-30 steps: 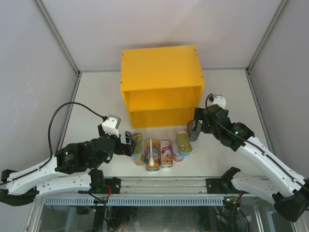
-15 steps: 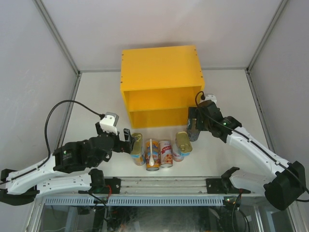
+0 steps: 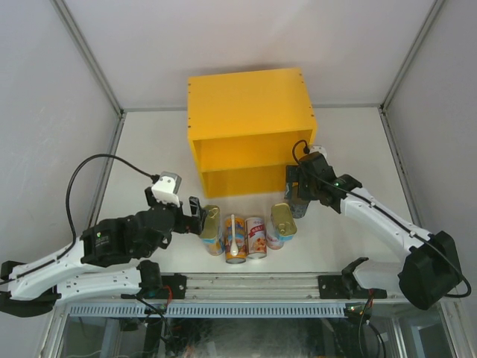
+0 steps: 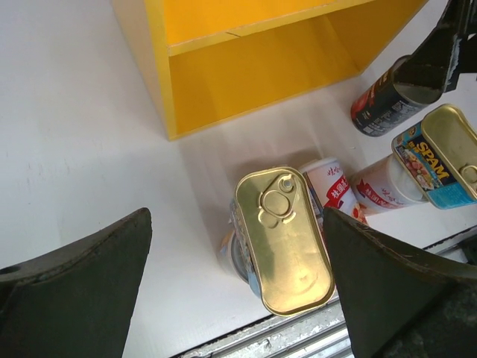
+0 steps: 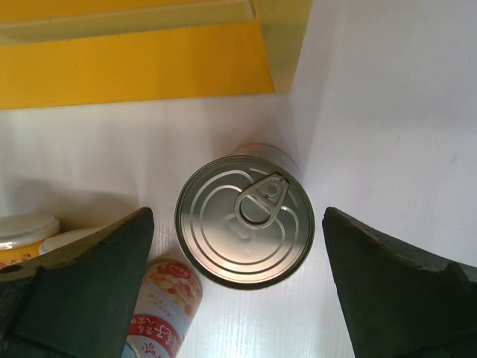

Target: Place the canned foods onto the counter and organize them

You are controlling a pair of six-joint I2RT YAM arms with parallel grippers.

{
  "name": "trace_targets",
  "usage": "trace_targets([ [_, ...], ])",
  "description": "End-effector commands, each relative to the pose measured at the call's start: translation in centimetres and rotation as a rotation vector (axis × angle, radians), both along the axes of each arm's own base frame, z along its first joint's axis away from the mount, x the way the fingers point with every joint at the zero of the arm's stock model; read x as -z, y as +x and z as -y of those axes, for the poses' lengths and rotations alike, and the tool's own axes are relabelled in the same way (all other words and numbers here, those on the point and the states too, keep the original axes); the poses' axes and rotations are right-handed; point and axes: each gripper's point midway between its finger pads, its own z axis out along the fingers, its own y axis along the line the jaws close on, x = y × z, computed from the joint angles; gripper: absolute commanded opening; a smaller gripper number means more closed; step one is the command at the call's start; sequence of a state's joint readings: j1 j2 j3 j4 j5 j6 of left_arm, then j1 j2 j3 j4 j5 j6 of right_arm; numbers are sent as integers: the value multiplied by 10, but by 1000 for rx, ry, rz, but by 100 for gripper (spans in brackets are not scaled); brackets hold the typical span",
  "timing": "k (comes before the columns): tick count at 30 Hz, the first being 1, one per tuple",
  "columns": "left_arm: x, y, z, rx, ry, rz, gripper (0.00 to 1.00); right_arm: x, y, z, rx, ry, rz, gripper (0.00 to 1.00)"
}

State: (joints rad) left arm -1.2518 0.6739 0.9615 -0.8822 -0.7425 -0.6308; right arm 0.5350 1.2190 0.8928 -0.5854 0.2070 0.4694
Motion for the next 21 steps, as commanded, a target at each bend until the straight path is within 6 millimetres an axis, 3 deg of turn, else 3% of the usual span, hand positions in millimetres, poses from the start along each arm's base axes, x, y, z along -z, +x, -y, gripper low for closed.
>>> trace_targets([
  [1, -35, 4, -1, -15, -70, 60, 100, 2, 12, -4, -6, 12, 15, 94],
  [9, -37, 4, -3, -20, -83, 65, 100, 15, 9, -2, 3, -11, -20, 92],
  [18, -32, 4, -7, -36, -101, 60, 100, 29, -8, 1, 0, -42, -50, 75],
  [21, -32, 4, -8, -37, -103, 61, 100, 30, -10, 2, 5, -58, -45, 64],
])
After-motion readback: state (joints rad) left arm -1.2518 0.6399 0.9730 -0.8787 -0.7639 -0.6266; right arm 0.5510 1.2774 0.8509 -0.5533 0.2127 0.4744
